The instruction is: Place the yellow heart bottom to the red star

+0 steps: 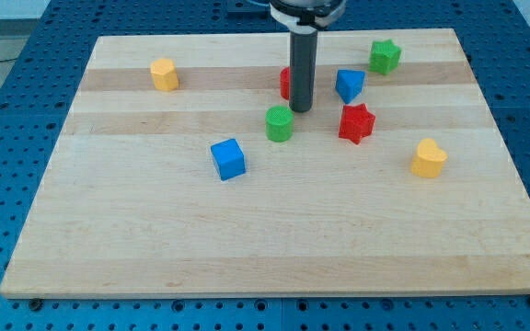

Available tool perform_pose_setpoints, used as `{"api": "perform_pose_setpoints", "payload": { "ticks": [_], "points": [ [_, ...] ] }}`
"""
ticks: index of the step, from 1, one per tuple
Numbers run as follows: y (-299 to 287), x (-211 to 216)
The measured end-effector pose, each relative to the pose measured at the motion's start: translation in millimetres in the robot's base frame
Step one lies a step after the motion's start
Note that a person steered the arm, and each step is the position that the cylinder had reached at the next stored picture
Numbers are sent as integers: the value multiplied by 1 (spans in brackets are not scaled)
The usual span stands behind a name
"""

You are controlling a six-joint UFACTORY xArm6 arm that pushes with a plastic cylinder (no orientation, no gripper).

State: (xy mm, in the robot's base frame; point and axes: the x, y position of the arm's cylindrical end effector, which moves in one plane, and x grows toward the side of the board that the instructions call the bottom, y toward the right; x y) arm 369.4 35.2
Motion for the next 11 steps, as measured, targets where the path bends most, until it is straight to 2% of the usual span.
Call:
{"api": "perform_pose_setpoints", "payload": {
  "ticks": [2,4,5,6,7,9,11],
  "points": [
    [15,83],
    [126,140],
    [176,139],
    [209,95],
    [212,84],
    [178,116],
    [172,99]
  ]
}}
